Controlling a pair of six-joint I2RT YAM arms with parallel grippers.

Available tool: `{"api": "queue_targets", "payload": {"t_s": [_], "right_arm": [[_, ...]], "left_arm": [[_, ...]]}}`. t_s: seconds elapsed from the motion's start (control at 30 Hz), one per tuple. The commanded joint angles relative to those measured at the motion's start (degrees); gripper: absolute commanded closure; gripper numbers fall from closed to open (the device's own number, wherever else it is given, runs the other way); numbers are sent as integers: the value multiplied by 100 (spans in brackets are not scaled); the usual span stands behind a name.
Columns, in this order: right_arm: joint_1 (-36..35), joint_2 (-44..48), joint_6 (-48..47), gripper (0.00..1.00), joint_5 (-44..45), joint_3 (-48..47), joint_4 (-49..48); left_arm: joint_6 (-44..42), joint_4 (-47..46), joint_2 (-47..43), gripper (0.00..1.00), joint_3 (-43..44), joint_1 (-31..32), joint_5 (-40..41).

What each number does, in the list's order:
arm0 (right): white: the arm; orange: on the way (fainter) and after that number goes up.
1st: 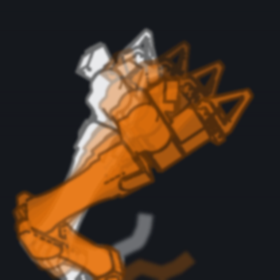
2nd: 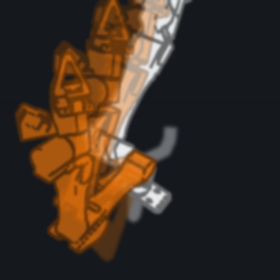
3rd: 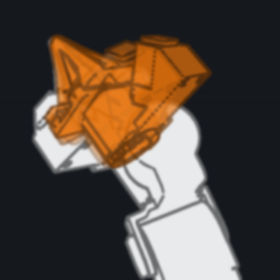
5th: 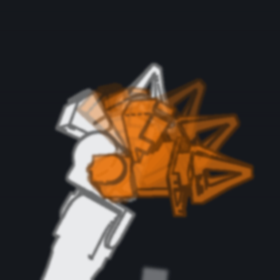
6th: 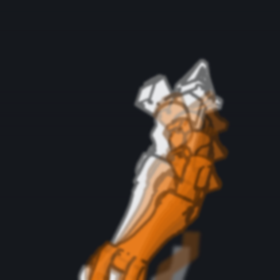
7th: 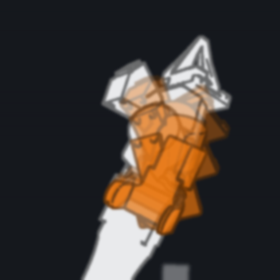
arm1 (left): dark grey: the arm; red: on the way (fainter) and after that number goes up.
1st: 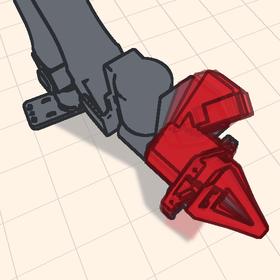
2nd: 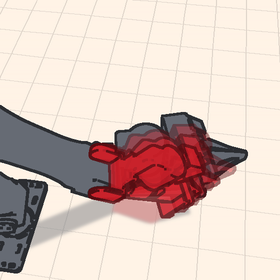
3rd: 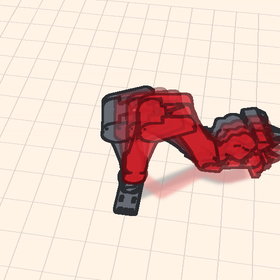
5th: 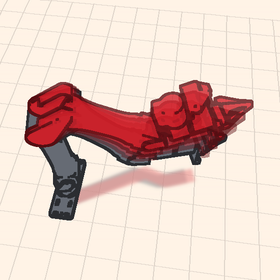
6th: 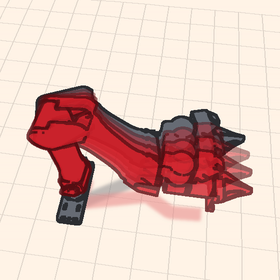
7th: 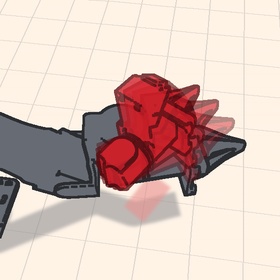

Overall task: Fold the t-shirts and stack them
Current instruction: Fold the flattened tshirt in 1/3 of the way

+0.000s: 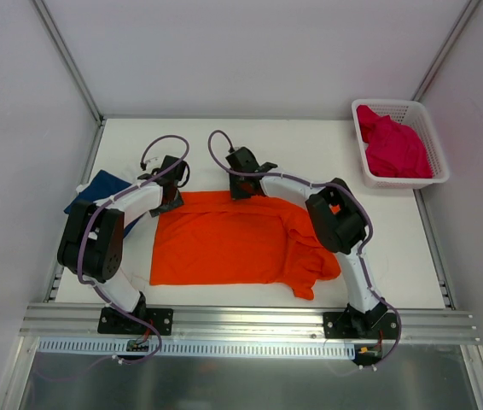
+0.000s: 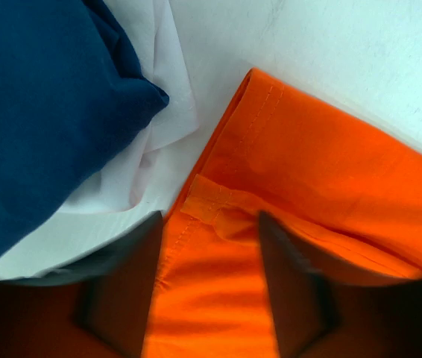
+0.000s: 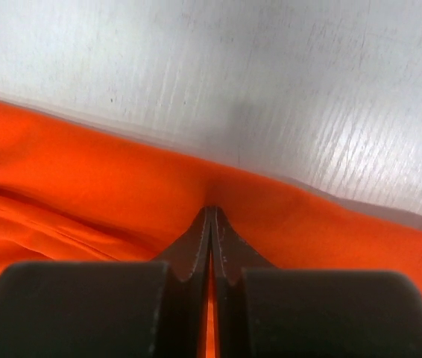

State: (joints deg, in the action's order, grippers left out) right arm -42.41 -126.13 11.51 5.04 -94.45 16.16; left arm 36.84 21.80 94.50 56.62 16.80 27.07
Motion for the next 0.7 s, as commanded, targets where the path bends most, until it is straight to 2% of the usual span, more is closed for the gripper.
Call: {"api": "queue_targets", "payload": {"t_s": [0.0,0.33,0.67], "right_arm": [[75,-315,-8,100,-64,-249,124],[216,-685,53,99,-284,-758,133],[427,-896,71,100,-442,-1127,238]], "left_arm": [[25,52,25,42,104,-19,0],[-141,61,165,40,499,-19,70],[-362,122,876,40,1237,-80,35]]}}
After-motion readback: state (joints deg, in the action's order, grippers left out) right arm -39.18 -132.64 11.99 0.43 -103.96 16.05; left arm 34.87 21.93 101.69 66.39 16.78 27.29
